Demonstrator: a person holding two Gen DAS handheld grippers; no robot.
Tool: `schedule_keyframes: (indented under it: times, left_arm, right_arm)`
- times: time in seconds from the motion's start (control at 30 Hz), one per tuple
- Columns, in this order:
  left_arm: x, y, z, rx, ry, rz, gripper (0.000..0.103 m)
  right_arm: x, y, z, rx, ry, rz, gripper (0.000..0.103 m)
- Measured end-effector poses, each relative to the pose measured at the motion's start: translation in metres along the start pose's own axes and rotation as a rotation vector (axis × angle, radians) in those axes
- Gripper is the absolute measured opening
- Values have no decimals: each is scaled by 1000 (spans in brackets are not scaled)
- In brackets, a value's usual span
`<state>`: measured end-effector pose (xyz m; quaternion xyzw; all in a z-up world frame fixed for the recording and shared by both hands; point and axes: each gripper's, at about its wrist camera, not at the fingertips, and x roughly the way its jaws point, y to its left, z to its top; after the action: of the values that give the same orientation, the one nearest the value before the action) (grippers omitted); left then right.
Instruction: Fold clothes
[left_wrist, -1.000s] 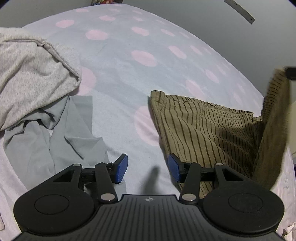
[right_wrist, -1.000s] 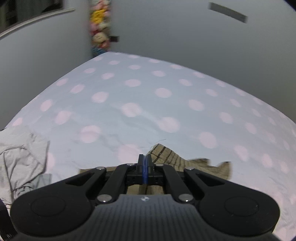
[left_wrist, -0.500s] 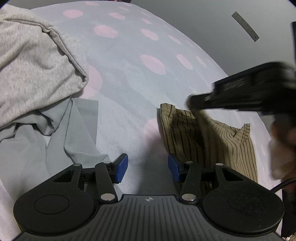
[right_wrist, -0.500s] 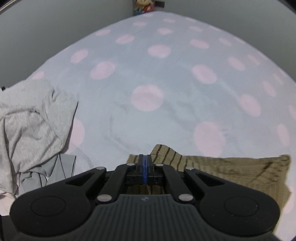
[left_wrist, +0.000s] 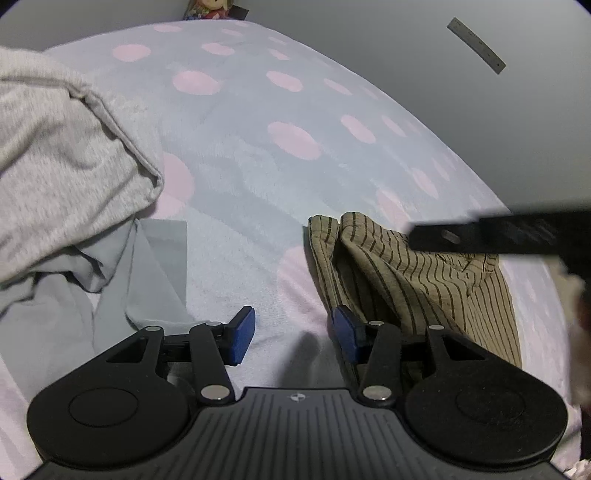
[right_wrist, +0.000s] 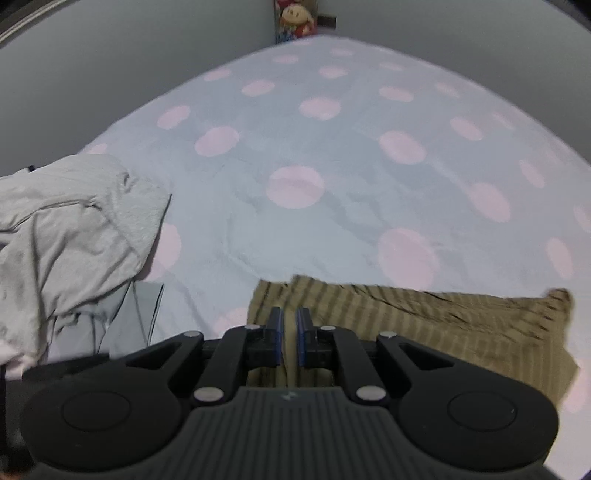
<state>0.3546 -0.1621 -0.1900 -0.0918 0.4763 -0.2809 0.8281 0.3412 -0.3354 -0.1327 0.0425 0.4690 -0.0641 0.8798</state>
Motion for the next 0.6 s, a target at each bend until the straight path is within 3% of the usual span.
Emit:
schedule_keyframes:
  times: [0.17, 0.3, 0.47, 0.6]
  left_arm:
    - [-9, -7, -1, 39, -7, 34, 43]
    - [-17, -7, -2, 38, -15, 26, 43]
    - [-20, -4, -2, 37, -15, 12, 43]
    - [-20, -6, -1, 40, -12, -10, 43]
  right_arm:
    - [-21, 10, -46, -68, 33, -18, 10]
    - [-2, 13, -76, -79, 68, -99, 10]
    - [26, 0, -92, 6, 115, -139, 9]
    - [13, -5, -93, 53, 82, -95, 2]
